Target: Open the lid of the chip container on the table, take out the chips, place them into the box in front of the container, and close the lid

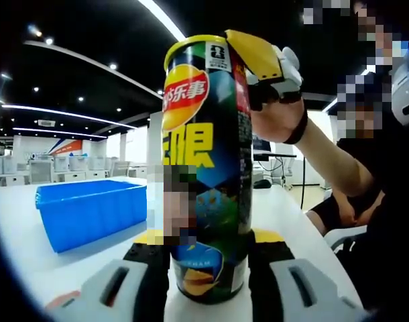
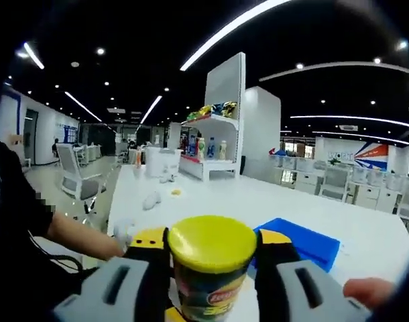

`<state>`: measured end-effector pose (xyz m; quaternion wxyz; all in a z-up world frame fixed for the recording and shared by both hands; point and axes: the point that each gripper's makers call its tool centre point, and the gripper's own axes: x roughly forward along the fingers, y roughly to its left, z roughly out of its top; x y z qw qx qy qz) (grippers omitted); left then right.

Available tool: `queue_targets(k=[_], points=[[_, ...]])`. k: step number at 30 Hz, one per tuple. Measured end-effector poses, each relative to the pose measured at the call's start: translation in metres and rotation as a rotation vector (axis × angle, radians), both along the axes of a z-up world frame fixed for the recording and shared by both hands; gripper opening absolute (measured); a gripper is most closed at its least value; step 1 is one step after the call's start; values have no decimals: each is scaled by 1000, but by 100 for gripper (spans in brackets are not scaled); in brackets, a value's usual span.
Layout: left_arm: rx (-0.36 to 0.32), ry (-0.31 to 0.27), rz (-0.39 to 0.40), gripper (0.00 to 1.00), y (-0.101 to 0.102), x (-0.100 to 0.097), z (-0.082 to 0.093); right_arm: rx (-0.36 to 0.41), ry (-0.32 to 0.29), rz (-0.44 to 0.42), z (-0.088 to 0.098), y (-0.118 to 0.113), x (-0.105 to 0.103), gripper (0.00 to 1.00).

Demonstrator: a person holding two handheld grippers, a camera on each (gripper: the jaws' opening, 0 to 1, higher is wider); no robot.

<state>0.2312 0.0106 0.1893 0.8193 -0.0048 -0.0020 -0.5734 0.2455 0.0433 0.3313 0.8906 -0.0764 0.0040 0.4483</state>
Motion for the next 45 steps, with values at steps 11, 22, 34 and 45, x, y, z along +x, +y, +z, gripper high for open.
queue_targets(k=[11,22,34,45], points=[[4,-5,-6,46,0,0,0,-4,53,-35,0,-1,-3,42],[4,-8,-6,46,0,1,0,107,148,-17,4,-4,2,42],[3,-5,-9,46,1,0,-1,272,255,40,9,-7,4,42],[1,-8,-10,46,0,-2,0,263,220,24,13,-6,4,42]])
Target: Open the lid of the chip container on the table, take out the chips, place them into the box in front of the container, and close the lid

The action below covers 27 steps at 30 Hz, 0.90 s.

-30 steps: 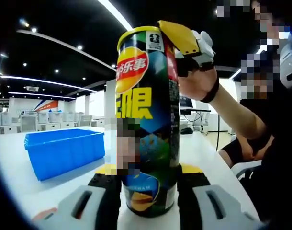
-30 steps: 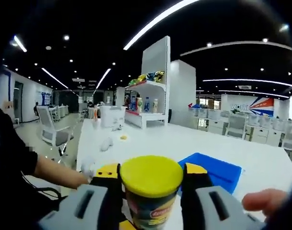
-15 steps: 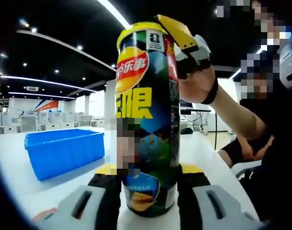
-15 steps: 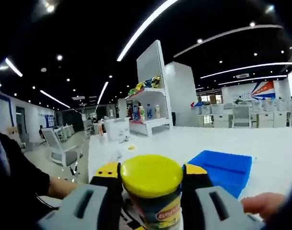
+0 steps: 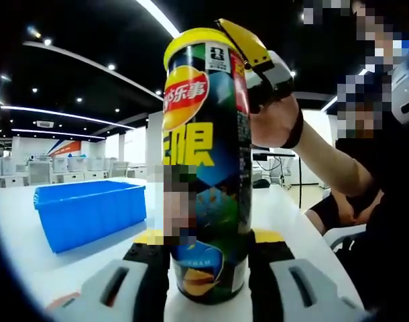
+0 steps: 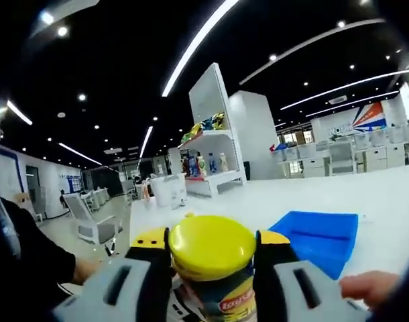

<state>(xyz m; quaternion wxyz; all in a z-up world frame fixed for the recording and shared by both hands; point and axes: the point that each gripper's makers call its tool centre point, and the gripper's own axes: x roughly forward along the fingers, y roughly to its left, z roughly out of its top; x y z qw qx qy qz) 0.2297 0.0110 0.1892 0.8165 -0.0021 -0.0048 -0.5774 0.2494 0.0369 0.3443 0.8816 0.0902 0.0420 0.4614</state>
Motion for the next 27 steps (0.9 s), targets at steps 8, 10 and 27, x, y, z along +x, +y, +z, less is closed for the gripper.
queue_targets(k=[8,10,27], points=[[-2,-2,-1,46,0,0,0,-8,-23,-22,7,-6,2,42],[-3,-2,0,46,-1,0,0,-11,-34,-34,12,-9,2,42],[-6,2,2,46,-2,0,0,-60,-175,-188,90,-77,4,42]])
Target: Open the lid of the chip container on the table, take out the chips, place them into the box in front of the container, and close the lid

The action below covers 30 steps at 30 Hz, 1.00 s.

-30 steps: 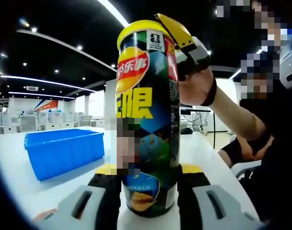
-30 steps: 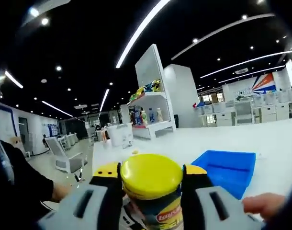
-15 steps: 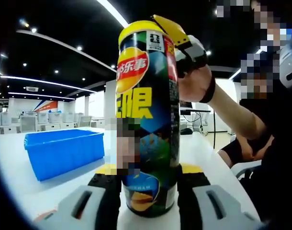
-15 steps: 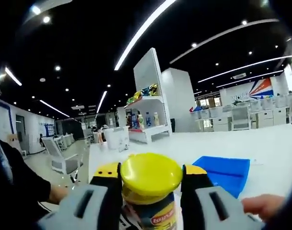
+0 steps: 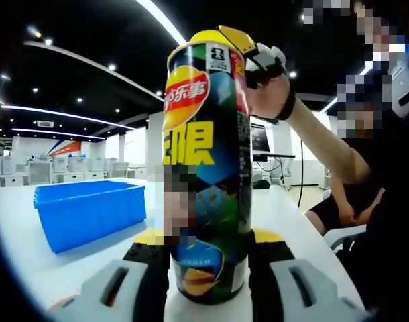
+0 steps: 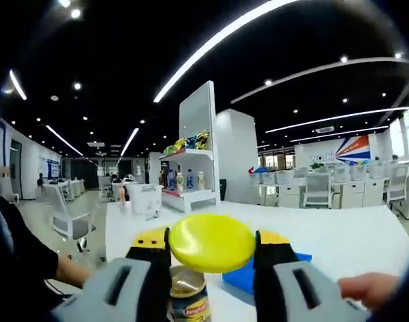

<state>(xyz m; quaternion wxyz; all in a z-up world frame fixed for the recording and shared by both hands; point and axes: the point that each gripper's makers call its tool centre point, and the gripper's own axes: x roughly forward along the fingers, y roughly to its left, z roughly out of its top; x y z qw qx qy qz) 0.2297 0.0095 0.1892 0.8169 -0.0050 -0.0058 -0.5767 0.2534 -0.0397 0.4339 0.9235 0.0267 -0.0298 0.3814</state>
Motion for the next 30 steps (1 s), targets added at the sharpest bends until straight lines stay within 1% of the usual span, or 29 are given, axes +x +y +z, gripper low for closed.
queue_targets(k=[4,6,9,14,19,22,23,25,30], points=[[1,0,1,46,0,0,0,-8,-24,-47,14,-24,-2,42],[2,-1,1,46,0,0,0,-27,-44,-80,20,-36,-2,42],[3,-1,1,46,0,0,0,-44,-51,-106,23,-49,-2,42],[6,-6,1,46,1,1,0,-63,-55,-166,24,-77,0,42],[11,-9,2,46,0,1,-1,-71,-26,-227,15,-106,10,42],[15,-12,5,46,0,1,-2,-80,-33,-276,7,-122,15,42],[16,-13,5,46,0,1,-2,-89,-30,-299,2,-130,18,42],[17,-13,5,46,0,1,-2,-91,-25,-314,-5,-137,20,42],[20,-14,7,46,0,2,-3,-77,3,-368,-28,-162,29,42]])
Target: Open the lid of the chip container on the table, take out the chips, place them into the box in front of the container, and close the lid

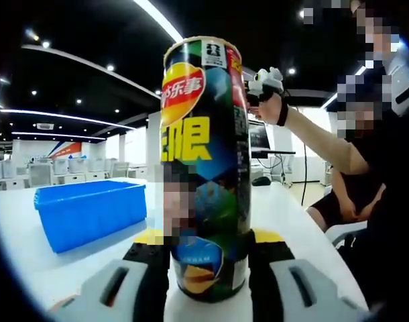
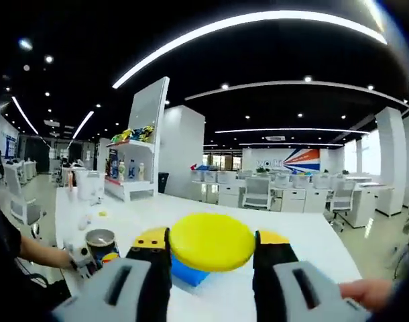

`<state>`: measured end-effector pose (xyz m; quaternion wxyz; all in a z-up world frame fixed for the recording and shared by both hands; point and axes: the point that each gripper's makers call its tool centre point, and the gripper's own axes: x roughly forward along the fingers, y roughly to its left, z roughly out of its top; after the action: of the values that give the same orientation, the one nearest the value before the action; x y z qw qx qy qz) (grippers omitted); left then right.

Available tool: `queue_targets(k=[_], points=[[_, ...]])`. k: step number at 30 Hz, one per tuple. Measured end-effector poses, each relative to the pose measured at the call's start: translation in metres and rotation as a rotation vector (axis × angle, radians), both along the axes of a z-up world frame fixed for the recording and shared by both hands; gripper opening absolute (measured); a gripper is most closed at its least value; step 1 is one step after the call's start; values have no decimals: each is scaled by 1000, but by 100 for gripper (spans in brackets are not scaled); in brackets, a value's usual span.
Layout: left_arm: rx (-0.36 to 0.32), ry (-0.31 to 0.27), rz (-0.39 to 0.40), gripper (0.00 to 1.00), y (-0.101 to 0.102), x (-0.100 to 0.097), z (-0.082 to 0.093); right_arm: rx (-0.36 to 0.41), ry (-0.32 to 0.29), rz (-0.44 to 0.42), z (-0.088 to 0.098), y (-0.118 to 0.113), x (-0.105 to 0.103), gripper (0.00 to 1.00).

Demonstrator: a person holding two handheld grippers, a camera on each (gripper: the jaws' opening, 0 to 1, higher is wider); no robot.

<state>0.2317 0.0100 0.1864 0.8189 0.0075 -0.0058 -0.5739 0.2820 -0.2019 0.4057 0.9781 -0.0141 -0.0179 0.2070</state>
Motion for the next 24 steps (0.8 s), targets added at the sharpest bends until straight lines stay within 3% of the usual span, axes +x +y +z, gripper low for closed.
queue_targets(k=[5,10,24], points=[[3,0,0,46,0,0,-1,34,31,-45,-22,-21,5,42],[6,-1,1,46,0,0,-1,19,49,-99,-44,-42,13,42],[14,-6,1,46,-1,-1,-3,77,144,-178,-112,-78,31,42]])
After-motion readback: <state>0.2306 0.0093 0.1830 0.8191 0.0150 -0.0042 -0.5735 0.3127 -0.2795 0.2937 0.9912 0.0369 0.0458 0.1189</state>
